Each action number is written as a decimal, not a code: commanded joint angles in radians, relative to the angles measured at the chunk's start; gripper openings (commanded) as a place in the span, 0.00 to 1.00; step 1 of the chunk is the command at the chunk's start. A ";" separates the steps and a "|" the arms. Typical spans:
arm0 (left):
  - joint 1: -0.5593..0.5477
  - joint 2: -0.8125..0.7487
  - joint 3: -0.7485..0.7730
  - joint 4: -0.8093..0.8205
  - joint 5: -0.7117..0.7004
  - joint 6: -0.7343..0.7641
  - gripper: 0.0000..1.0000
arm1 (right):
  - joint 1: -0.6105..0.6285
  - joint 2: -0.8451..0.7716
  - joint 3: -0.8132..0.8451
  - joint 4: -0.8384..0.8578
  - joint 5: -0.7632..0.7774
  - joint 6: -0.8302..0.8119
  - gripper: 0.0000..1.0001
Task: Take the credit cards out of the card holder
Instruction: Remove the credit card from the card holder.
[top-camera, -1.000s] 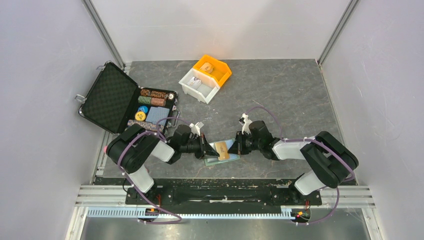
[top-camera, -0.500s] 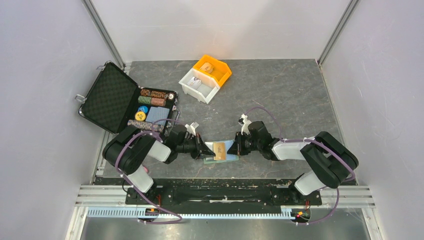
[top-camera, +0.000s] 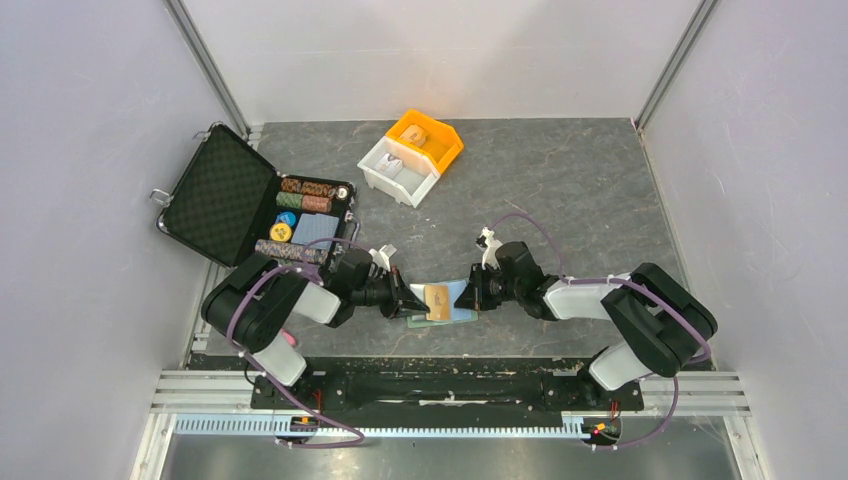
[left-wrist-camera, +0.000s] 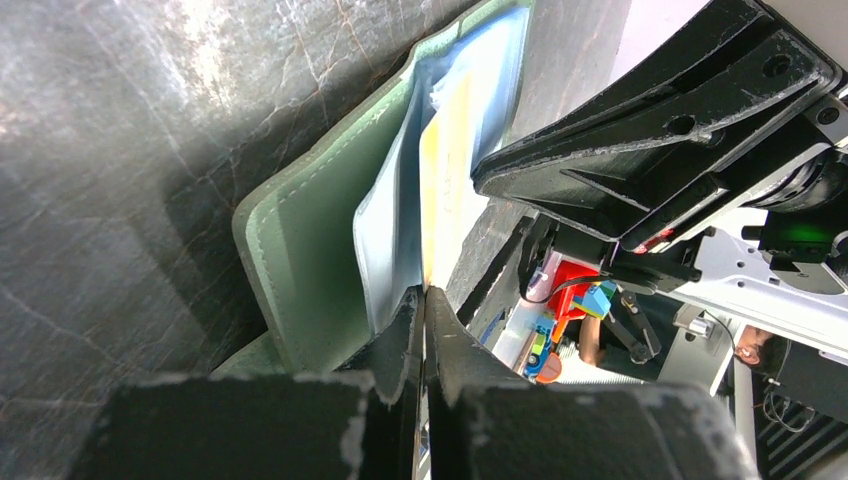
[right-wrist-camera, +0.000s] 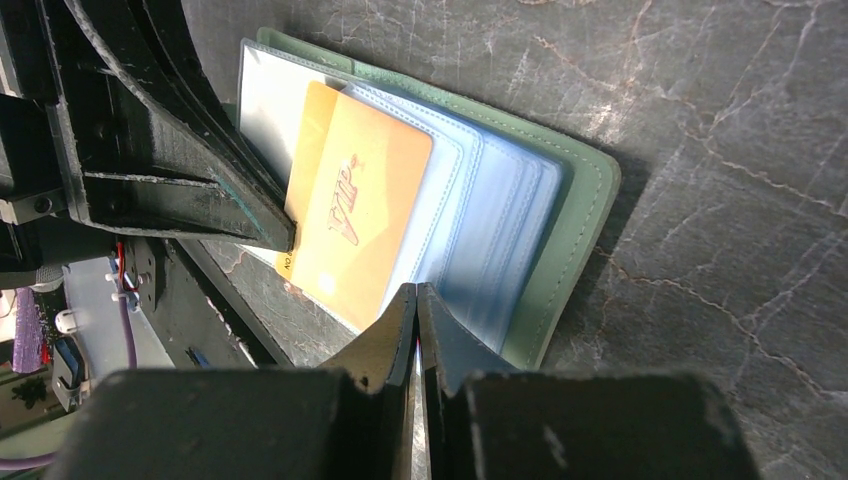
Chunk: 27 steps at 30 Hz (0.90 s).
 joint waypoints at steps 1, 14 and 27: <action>0.012 -0.001 -0.021 0.044 -0.008 -0.026 0.02 | 0.002 0.007 -0.004 -0.111 0.061 -0.047 0.05; 0.033 -0.310 0.004 -0.357 -0.159 0.076 0.02 | 0.001 -0.022 -0.004 -0.117 0.053 -0.072 0.06; 0.031 -0.587 0.084 -0.628 -0.133 0.159 0.02 | 0.000 -0.116 0.143 -0.128 -0.098 -0.225 0.34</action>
